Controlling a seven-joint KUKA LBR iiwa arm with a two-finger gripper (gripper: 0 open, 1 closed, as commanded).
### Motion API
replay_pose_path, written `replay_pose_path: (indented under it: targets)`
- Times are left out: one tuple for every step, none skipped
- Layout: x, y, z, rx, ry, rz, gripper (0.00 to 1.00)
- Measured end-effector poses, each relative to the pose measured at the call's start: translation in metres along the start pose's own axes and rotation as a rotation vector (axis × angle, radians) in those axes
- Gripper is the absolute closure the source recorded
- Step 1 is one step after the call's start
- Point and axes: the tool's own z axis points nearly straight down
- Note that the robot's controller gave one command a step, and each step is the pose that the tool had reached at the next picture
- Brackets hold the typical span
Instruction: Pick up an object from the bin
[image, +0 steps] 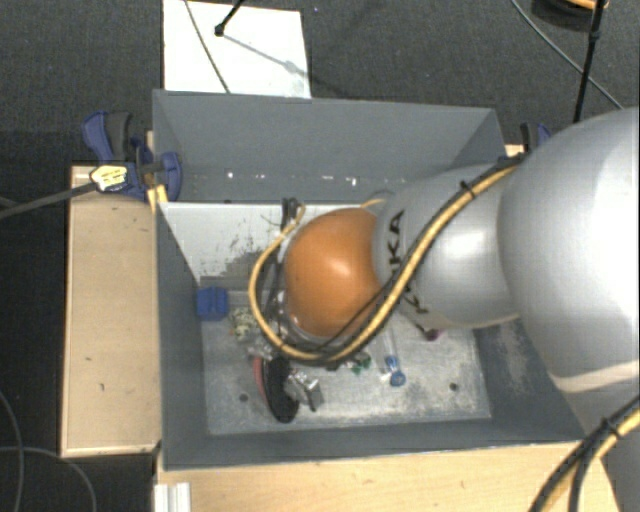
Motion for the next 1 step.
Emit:
replay_pose_path:
  targets:
    - [0.0139, 0.0164, -0.1089, -0.002, 0.002, 0.066, 1.00]
